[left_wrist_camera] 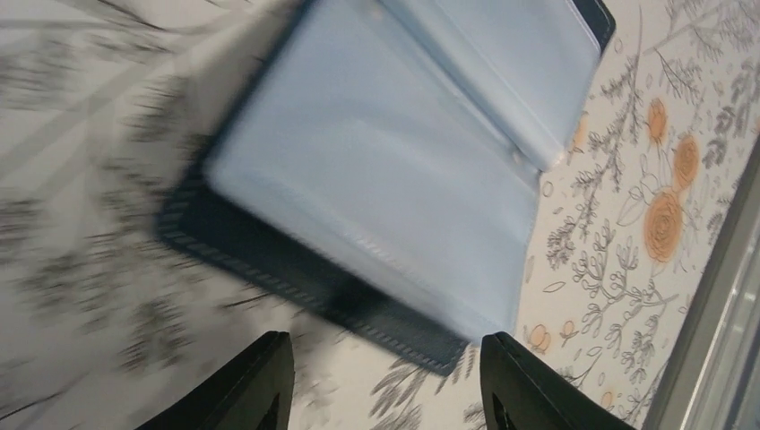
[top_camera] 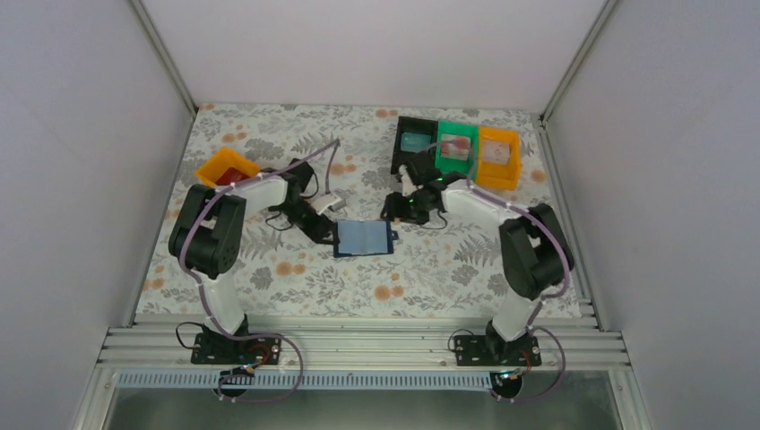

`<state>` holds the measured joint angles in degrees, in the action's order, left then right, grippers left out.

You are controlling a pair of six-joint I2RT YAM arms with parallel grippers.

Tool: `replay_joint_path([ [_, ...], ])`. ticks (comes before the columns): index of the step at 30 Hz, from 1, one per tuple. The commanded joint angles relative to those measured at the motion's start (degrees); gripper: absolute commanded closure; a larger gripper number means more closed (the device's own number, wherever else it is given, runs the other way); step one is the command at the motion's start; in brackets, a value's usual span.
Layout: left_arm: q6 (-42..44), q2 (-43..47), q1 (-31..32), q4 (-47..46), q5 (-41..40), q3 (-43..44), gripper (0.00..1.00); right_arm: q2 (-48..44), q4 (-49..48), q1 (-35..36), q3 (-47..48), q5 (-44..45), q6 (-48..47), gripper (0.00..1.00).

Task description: Take the credit cards out of the card holder

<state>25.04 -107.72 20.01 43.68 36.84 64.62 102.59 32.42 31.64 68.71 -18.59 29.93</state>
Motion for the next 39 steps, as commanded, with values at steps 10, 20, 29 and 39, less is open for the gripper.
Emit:
replay_joint_path([
  [10,-3.26,18.87,-20.73,-3.05,-11.29,8.06,0.00,-43.70,-28.02,-31.09,-24.13,10.22,-5.33,0.01],
  [20,-24.24,29.56,-24.91,-35.19,-35.17,1.53,0.00,-54.11,-64.28,-33.55,-52.45,34.04,-12.04,0.01],
  [29,-19.06,31.21,-24.93,-65.55,-36.76,-24.73,0.00,-39.47,-83.84,-34.07,-59.22,29.28,-18.87,0.01],
  [39,-18.45,26.24,-24.75,-93.53,-29.42,-42.97,0.00,-33.22,-88.98,-34.33,-58.36,25.29,-23.25,0.01],
])
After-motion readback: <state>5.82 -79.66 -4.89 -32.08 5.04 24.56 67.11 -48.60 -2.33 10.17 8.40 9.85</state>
